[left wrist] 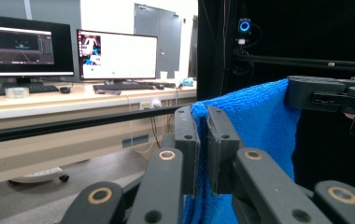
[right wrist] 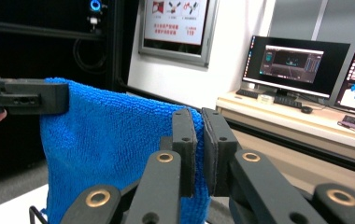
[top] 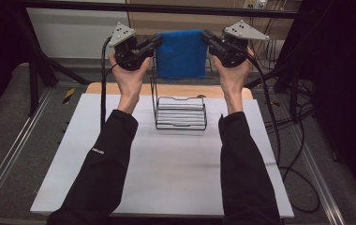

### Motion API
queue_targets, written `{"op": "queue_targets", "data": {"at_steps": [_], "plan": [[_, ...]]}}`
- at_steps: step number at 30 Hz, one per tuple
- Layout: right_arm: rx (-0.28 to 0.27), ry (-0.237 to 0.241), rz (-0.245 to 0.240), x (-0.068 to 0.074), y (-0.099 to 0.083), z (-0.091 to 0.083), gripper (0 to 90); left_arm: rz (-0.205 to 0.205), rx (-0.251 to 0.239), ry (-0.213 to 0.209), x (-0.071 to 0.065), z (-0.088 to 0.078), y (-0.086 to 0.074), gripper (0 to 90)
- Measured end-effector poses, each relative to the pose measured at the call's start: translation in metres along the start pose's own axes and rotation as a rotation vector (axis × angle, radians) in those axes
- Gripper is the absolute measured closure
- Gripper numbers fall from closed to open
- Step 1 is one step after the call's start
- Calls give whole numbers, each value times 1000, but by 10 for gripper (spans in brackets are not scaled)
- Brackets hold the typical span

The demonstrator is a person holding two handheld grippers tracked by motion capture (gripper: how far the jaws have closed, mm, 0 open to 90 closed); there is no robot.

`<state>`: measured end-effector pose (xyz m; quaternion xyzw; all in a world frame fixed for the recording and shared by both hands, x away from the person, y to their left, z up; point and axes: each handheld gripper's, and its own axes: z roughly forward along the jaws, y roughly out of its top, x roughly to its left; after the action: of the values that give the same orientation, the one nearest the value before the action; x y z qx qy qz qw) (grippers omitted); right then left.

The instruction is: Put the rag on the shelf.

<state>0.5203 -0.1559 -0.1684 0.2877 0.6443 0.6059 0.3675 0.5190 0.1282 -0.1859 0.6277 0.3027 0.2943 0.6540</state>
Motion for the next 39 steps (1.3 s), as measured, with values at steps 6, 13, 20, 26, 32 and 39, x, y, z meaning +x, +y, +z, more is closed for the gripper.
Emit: {"op": "queue_targets", "data": {"at_steps": [6,13,20,26,32,39], "plan": [[36,17,17,0,-11,-3,847,16,28,-15,0,-2,-9,841],[54,34,29,-1,-23,-12,846,15,48,-46,-6,-7,-20,839],[72,54,36,2,-33,-19,844,29,78,-56,-9,-12,-28,837],[85,71,30,4,-35,-22,844,34,88,-68,-9,-16,-36,837],[104,86,19,8,-37,-25,842,9,107,-80,-8,-19,-40,834],[128,107,23,13,-41,-34,841,7,144,-95,-10,-24,-43,831]]}}
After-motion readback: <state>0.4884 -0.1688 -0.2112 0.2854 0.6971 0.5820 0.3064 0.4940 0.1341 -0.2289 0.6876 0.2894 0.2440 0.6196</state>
